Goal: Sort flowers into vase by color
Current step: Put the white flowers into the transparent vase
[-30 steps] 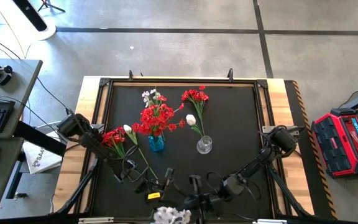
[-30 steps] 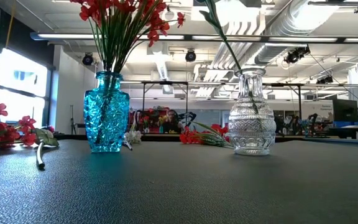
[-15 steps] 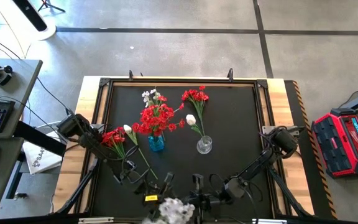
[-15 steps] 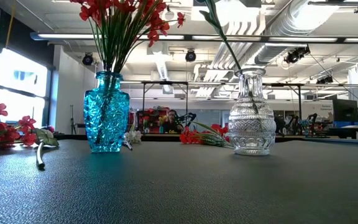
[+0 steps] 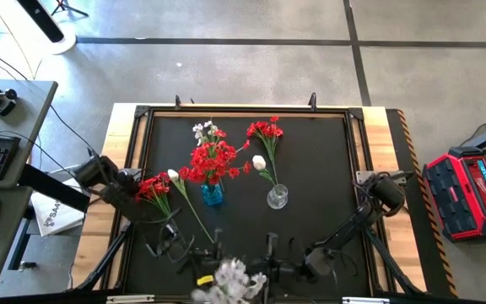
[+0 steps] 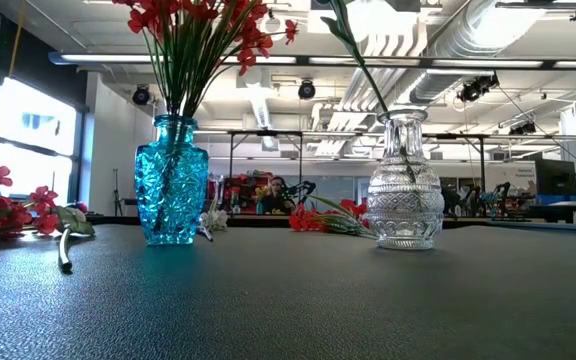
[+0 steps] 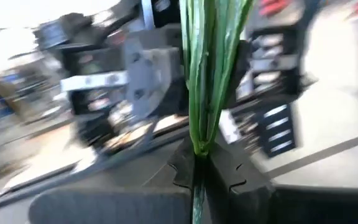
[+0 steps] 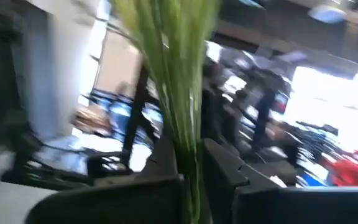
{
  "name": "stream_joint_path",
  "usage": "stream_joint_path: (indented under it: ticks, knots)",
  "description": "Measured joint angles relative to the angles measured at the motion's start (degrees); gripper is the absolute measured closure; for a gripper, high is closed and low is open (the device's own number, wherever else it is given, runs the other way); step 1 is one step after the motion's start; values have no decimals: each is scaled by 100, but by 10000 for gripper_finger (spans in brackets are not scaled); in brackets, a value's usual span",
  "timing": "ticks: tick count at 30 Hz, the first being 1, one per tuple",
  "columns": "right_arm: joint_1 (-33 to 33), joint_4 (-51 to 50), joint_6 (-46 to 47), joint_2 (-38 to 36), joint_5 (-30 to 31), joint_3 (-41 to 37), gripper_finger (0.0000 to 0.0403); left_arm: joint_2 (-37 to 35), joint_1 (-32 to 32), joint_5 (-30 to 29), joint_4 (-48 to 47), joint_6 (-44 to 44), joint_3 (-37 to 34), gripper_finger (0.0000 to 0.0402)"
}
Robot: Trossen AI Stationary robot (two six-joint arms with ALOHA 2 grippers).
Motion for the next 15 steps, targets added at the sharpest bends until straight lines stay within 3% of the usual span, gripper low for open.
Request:
stream_joint_path:
  ticks: [5,9,15]
  knots:
    - [427,55,-441,0,1827,0,309,-234,-277,-1242,-895,-130,194,400]
    - [638,-36,-234,0,3036,0,238,-341,-317,-1472,-1223,-337,284,400]
    - [429,-854,940,0,2456,0,164,-341,-269,-1472,-1224,-353,321,401]
